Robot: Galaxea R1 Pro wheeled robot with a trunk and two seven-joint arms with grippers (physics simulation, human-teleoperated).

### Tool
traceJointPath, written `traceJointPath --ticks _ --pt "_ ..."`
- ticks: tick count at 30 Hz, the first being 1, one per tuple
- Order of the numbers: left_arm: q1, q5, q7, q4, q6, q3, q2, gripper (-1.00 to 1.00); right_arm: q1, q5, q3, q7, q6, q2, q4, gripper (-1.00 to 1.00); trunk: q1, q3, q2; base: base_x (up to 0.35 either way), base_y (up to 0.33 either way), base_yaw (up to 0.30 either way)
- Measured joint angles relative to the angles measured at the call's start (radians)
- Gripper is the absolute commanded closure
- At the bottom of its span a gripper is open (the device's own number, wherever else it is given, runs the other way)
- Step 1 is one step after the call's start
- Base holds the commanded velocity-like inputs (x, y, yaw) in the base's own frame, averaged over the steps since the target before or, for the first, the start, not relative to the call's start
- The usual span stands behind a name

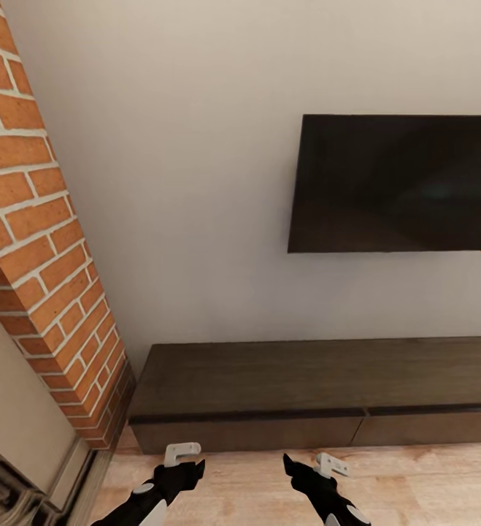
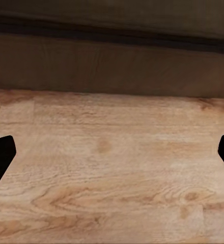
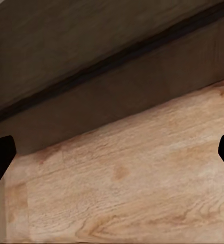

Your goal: Place each of the two pumpkins and all three candles from the living room inside a cabinet in the living room (use any cabinet), then make sure every cabinet is closed, and position the cauldron so it is next to a table in the living room.

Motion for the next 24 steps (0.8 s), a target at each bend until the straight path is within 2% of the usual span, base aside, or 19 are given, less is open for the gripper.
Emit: traceJointPath --ticks 4,7,20,24 --pt "0.001 -0.002 -0.067 -0.001 -0.049 0.000 0.005 -1.00 0.012 0.002 -0.057 0.105 0.002 -0.001 0.000 -1.00 0.015 -0.013 -0.028 0.000 0.000 0.000" --pt "0.001 0.003 -0.096 -0.001 -0.064 0.001 0.007 -1.00 0.016 0.001 -0.075 0.133 0.003 -0.001 0.000 -1.00 0.027 -0.022 -0.049 0.000 0.000 0.000" --pt "0.020 0.010 -0.159 -0.001 -0.077 0.005 0.009 -1.00 0.018 0.001 -0.088 0.147 0.002 -0.002 0.001 -1.00 0.077 -0.063 -0.140 0.000 0.000 0.000" --pt "0.021 0.011 -0.216 -0.001 -0.075 0.009 0.009 -1.00 0.018 0.001 -0.090 0.147 0.002 -0.002 0.002 -1.00 0.092 -0.075 -0.168 0.000 0.000 0.000"
